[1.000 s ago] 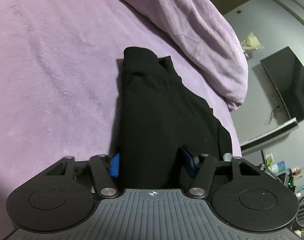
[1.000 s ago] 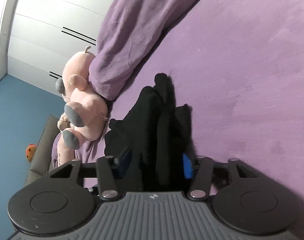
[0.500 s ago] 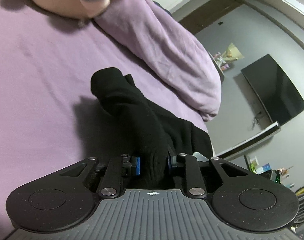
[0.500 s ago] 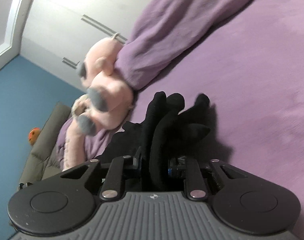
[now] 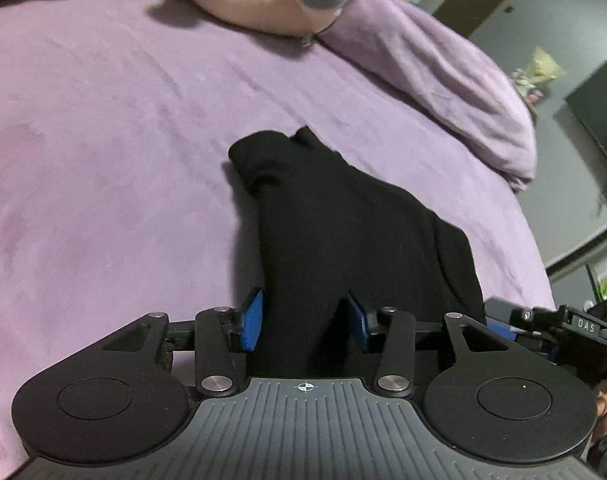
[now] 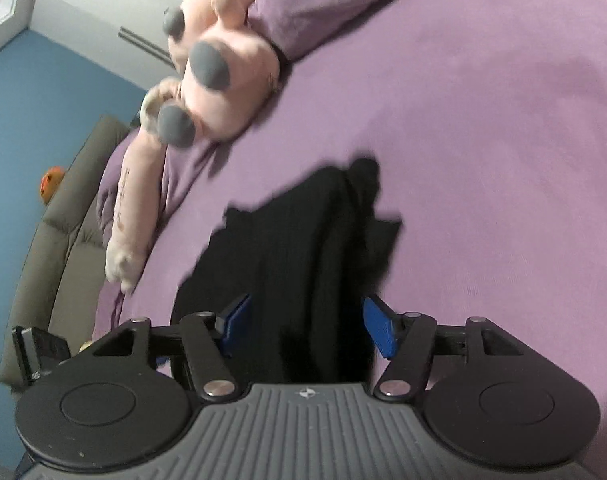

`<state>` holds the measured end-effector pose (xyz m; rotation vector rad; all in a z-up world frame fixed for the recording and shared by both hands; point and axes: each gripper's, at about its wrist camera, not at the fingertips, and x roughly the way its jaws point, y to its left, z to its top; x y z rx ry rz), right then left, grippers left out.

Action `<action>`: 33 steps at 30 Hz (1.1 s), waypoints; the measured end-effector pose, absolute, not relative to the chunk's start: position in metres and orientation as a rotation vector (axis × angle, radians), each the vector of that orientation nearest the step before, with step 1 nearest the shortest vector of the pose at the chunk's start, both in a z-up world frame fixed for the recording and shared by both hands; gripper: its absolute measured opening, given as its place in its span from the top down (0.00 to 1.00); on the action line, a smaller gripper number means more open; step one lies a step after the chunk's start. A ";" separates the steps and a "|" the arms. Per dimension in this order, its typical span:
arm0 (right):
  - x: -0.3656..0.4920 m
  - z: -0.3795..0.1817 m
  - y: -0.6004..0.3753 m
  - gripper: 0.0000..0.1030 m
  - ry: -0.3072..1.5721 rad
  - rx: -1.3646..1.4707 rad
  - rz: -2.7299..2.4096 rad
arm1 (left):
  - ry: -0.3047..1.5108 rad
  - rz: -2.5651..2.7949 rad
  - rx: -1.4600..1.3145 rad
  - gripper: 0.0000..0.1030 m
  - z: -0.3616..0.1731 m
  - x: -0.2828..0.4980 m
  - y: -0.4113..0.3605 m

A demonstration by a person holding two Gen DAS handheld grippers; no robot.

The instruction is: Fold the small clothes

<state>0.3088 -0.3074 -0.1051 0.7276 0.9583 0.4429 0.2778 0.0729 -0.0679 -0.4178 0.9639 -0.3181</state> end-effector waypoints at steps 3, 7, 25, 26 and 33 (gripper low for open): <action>0.287 -0.118 -0.307 0.36 0.999 0.712 0.460 | 0.913 -0.341 -0.472 0.42 -0.074 0.263 0.079; 0.272 -0.121 -0.299 0.36 0.952 0.717 0.458 | 0.975 -0.351 -0.539 0.43 -0.089 0.249 0.085; 0.248 -0.093 -0.329 0.45 0.909 0.655 0.300 | 1.024 -0.142 -0.551 0.49 -0.076 0.230 0.107; 0.249 -0.078 -0.325 0.44 0.830 0.574 0.246 | 0.982 -0.100 -0.543 0.47 -0.071 0.235 0.108; 0.320 -0.061 -0.224 0.49 0.735 0.472 0.321 | 0.778 0.058 -0.431 0.26 -0.063 0.308 0.049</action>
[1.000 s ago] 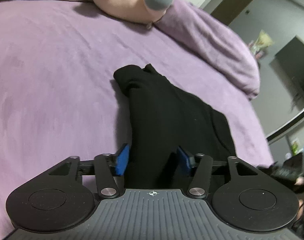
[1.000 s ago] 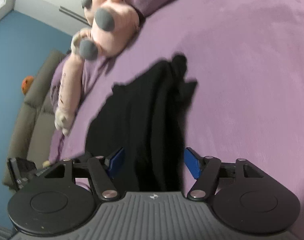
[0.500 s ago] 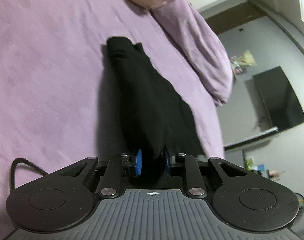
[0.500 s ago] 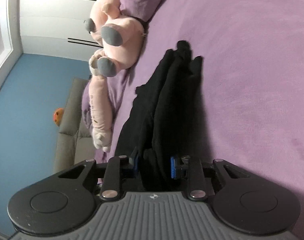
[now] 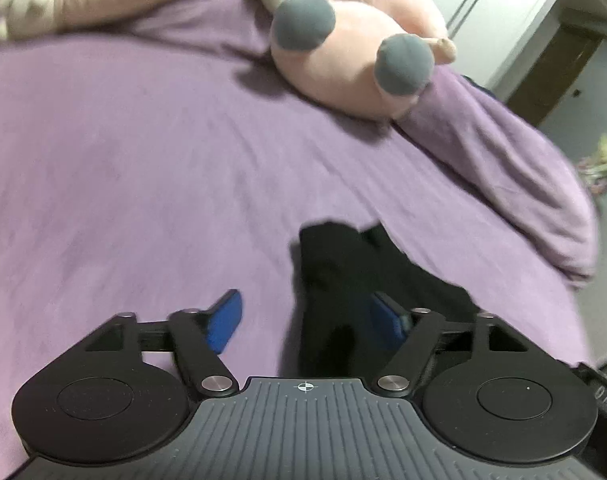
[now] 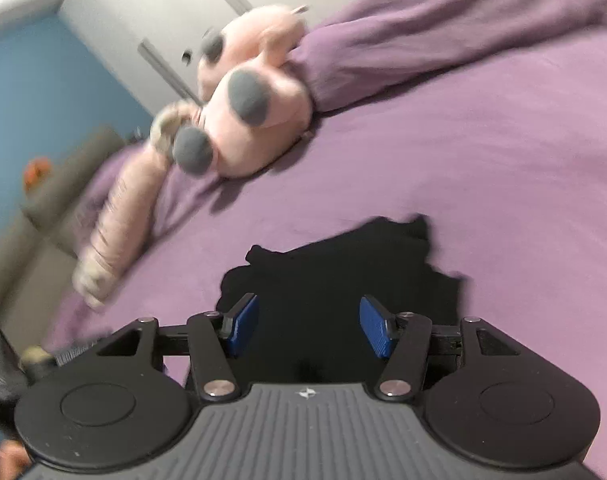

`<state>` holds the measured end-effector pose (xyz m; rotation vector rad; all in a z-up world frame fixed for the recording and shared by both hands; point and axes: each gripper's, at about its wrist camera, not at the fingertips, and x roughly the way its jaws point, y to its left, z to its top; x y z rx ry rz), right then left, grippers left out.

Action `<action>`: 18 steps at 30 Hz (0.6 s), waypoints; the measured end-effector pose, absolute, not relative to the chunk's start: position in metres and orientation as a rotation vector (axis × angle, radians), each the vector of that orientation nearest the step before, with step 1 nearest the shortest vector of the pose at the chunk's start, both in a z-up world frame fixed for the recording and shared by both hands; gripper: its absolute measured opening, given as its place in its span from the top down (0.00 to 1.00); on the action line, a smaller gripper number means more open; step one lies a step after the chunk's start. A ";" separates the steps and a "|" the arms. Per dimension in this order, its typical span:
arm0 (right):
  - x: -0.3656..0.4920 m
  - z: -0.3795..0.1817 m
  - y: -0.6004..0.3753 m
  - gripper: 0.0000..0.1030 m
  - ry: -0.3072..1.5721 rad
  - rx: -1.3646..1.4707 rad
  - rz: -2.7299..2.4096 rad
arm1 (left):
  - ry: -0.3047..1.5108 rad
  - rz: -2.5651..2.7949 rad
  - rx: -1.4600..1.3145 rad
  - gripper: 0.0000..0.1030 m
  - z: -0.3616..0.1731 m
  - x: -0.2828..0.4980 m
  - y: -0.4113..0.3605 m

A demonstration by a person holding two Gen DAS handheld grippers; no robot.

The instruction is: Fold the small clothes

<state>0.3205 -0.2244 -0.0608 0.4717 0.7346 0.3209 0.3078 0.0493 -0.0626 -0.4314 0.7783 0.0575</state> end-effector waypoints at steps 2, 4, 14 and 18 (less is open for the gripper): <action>0.343 -0.072 -0.193 0.54 0.733 0.368 0.288 | 0.769 0.098 -0.394 0.26 -0.078 0.330 0.029; 0.356 -0.083 -0.180 0.57 0.729 0.326 0.245 | 0.756 0.098 -0.403 0.28 -0.092 0.342 0.019; 0.384 -0.117 -0.199 0.62 0.640 0.249 0.100 | 0.689 0.125 -0.298 0.08 -0.121 0.362 0.002; 0.379 -0.112 -0.191 0.61 0.633 0.213 0.092 | 0.698 0.125 -0.306 0.09 -0.117 0.359 0.004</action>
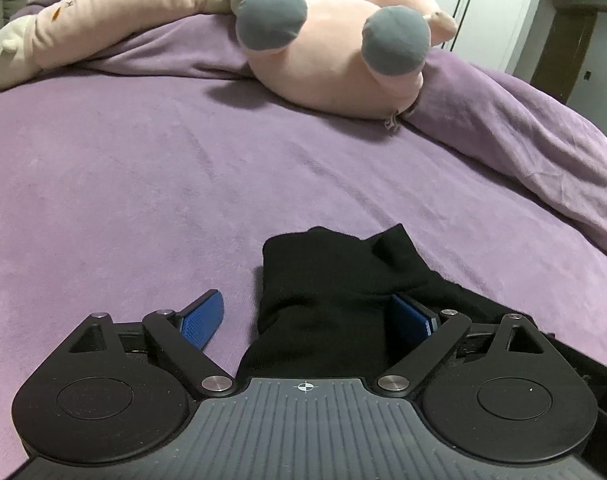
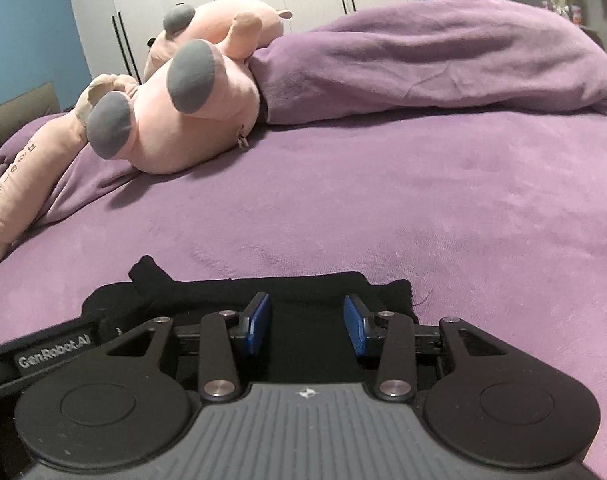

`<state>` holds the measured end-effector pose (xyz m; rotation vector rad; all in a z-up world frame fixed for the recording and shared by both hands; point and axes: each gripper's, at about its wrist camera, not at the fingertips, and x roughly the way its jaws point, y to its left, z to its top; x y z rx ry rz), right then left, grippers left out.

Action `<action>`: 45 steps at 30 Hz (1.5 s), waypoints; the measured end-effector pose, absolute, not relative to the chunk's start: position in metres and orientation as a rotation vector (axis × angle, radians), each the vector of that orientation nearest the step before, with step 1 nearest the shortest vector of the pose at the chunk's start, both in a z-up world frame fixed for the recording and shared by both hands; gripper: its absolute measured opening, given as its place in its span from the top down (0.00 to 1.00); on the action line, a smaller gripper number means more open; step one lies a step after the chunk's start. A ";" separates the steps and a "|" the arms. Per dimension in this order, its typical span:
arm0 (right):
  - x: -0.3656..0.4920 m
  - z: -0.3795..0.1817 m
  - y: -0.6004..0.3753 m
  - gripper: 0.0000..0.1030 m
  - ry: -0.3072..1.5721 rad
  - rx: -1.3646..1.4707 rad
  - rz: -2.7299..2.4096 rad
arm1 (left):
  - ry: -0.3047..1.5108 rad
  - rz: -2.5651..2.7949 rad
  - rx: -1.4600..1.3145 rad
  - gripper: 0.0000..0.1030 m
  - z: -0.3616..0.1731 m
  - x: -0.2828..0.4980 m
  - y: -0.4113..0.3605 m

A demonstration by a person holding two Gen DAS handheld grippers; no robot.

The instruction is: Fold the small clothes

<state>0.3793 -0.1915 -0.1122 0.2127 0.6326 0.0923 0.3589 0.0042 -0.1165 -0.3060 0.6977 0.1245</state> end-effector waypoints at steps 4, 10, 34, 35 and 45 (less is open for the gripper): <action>0.347 -0.091 -0.189 0.57 0.631 0.174 0.123 | 0.773 0.096 -0.318 0.09 -0.104 0.348 0.007; 0.254 -0.092 -0.200 0.56 0.630 0.063 0.152 | 0.807 -0.020 -0.307 0.09 -0.098 0.282 0.010; 0.175 -0.110 -0.276 0.87 0.900 0.564 0.191 | 0.940 0.020 -0.254 0.09 -0.083 0.174 0.037; 0.173 -0.104 -0.272 0.86 0.900 0.522 0.180 | 0.939 0.023 -0.243 0.09 -0.082 0.174 0.036; 0.186 -0.068 -0.219 0.81 0.748 0.151 0.182 | 0.907 0.051 -0.249 0.09 -0.080 0.189 0.033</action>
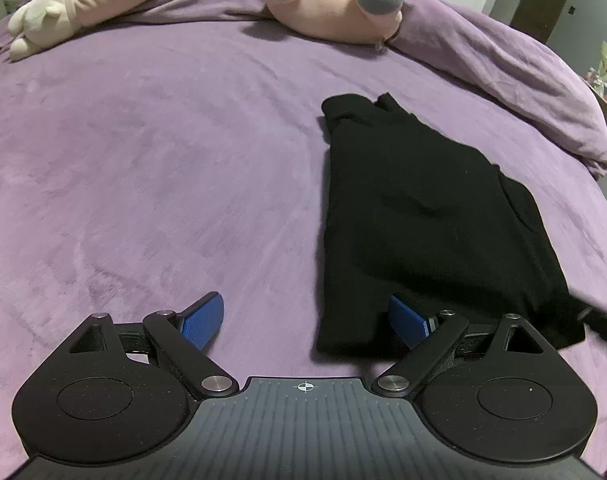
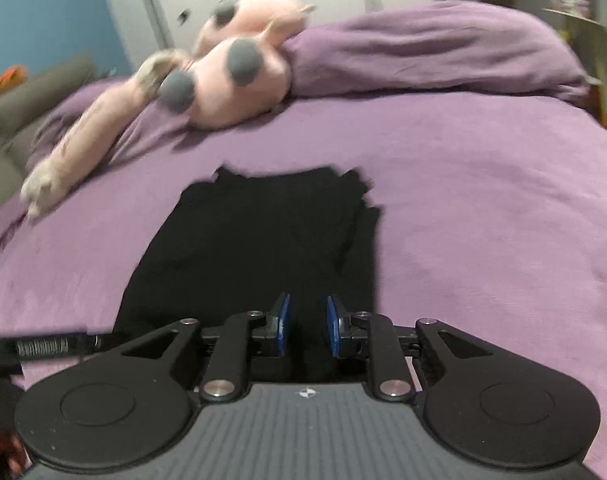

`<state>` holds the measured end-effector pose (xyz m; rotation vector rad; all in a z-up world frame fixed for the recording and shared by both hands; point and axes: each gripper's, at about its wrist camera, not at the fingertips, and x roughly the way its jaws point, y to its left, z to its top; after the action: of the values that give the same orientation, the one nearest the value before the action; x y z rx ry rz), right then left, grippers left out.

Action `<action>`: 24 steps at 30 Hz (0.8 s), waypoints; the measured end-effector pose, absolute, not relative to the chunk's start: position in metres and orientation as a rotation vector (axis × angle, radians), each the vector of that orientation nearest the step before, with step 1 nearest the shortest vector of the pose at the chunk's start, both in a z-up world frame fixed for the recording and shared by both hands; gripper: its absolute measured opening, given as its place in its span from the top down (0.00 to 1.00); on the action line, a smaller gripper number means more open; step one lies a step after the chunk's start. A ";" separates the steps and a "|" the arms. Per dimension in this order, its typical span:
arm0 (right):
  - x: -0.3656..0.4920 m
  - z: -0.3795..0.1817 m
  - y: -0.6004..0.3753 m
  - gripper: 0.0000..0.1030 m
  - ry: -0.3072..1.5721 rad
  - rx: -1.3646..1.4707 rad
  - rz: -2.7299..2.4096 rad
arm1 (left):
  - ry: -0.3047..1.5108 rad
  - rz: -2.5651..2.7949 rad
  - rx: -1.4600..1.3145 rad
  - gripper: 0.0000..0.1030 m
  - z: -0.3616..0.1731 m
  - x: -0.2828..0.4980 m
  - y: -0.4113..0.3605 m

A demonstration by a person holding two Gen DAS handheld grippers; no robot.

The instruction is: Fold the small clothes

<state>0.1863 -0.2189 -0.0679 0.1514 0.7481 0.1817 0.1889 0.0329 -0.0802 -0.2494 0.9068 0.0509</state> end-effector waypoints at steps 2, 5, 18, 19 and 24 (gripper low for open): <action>0.191 -0.083 -0.209 0.80 0.775 0.053 0.169 | 0.915 0.073 -0.229 0.09 -0.086 0.195 0.031; 0.183 -0.090 -0.206 0.80 0.763 -0.026 0.181 | 0.940 0.076 -0.193 0.06 -0.094 0.201 0.028; 0.159 -0.071 -0.200 0.45 0.995 -0.024 0.193 | 1.003 0.076 -0.122 0.07 -0.075 0.160 0.030; 0.153 -0.069 -0.202 0.35 1.009 0.009 0.189 | 0.998 0.092 -0.109 0.07 -0.072 0.153 0.030; 0.133 -0.053 -0.200 0.22 1.023 0.050 0.135 | 0.963 0.151 -0.012 0.06 -0.050 0.137 0.019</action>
<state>0.1332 -0.1998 -0.0534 0.0497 1.0226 0.1349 0.1366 0.0192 -0.0502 -0.0122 0.9625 0.1514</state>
